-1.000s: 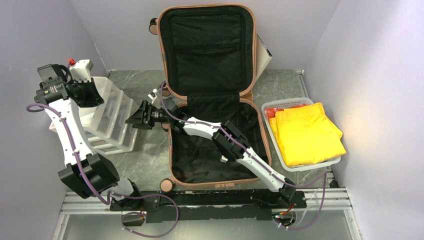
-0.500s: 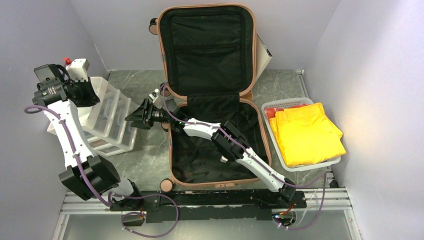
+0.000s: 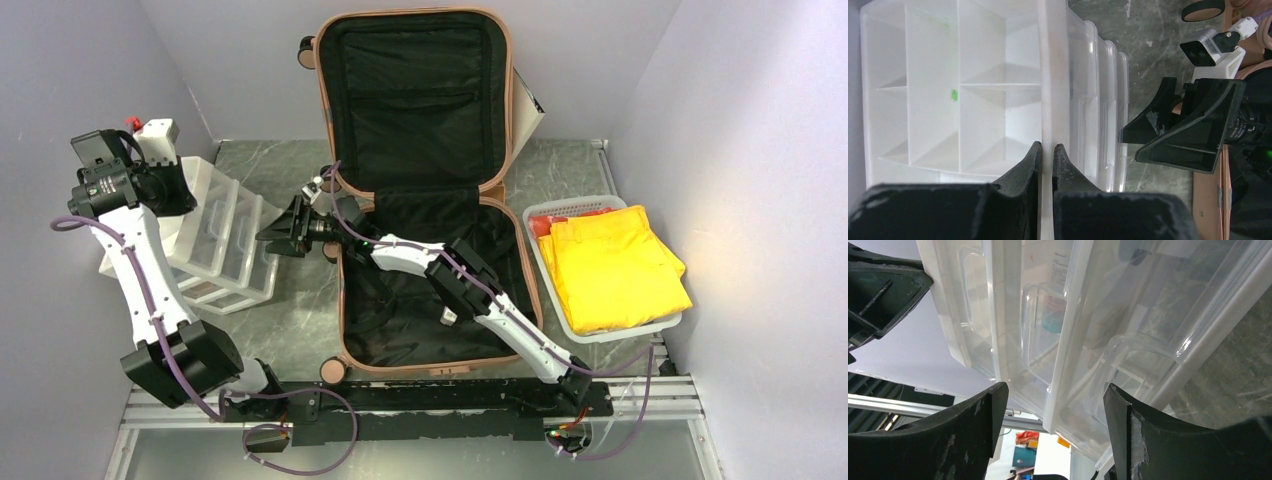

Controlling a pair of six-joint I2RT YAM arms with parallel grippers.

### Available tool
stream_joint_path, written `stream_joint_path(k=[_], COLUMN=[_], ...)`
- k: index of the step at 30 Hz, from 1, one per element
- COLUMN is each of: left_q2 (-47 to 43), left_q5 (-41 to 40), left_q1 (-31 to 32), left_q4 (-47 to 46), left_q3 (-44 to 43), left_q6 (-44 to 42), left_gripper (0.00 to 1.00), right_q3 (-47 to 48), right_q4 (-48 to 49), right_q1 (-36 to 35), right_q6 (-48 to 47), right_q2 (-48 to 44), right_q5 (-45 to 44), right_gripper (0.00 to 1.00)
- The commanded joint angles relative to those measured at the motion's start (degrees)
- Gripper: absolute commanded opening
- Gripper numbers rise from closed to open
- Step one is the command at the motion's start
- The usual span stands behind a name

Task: Open, take out, and arrange the luggage
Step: Adjust the storage box at the center of the board.

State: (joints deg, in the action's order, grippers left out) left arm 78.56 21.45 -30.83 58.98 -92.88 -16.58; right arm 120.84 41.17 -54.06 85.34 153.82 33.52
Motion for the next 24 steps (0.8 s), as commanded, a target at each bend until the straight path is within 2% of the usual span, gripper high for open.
stream_joint_path(k=[1, 6, 9, 17, 24], left_q2=[-4.21, -5.35, -6.11, -7.22, -7.39], left_q5=[-2.24, -3.79, -4.52, -5.61, -6.51], left_q1=[0.06, 0.02, 0.05, 0.05, 0.06], left_q4=[-7.05, -7.83, -8.42, -8.57, -8.55], left_q3=[-1.18, -0.53, -0.21, 1.61, 1.92], left_q6=[-0.76, -1.40, -1.85, -3.56, -4.47], left_gripper=[0.05, 0.05, 0.05, 0.05, 0.05], right_q3=[-0.21, 0.77, 2.12, 6.82, 9.77], right_q4=[0.34, -3.08, -0.72, 5.94, -2.14], right_q1=[0.24, -0.12, -0.44, -1.63, -1.99], right_q6=[-2.33, -6.15, -5.00, -0.75, -3.74], right_q2=[-4.77, -3.30, -1.04, 6.19, 8.26], right_q5=[1.57, 1.62, 0.63, -1.07, -0.70], right_gripper=[0.73, 0.67, 0.61, 0.54, 0.42])
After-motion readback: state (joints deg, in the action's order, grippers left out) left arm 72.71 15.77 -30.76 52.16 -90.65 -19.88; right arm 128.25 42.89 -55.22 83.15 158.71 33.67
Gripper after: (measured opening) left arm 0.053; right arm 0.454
